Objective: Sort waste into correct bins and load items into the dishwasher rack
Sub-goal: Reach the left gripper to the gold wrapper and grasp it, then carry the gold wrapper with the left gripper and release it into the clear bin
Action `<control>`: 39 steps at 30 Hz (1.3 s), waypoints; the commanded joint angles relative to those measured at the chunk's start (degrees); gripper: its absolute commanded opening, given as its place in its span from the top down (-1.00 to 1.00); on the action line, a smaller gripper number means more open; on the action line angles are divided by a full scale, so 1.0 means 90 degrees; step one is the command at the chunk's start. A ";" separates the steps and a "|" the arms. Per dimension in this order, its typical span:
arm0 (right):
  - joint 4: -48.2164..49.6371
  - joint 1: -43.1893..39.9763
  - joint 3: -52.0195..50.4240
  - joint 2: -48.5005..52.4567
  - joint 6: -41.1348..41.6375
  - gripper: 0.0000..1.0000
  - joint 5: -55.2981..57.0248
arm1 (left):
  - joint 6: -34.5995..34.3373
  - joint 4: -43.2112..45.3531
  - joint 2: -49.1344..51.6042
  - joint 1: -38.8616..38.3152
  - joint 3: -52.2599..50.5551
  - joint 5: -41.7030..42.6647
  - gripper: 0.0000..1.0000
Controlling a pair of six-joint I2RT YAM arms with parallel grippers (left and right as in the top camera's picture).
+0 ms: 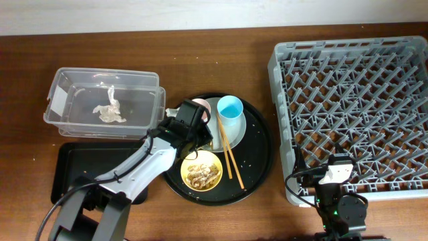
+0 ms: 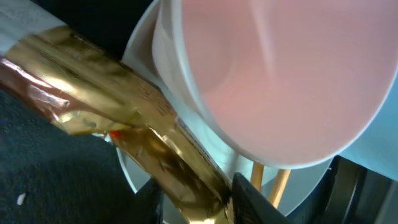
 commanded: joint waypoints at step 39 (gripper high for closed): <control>-0.0044 0.0034 -0.0032 -0.0041 -0.0017 -0.97 0.0078 | 0.0061 -0.0719 -0.2776 0.0010 -0.0036 -0.0100 0.99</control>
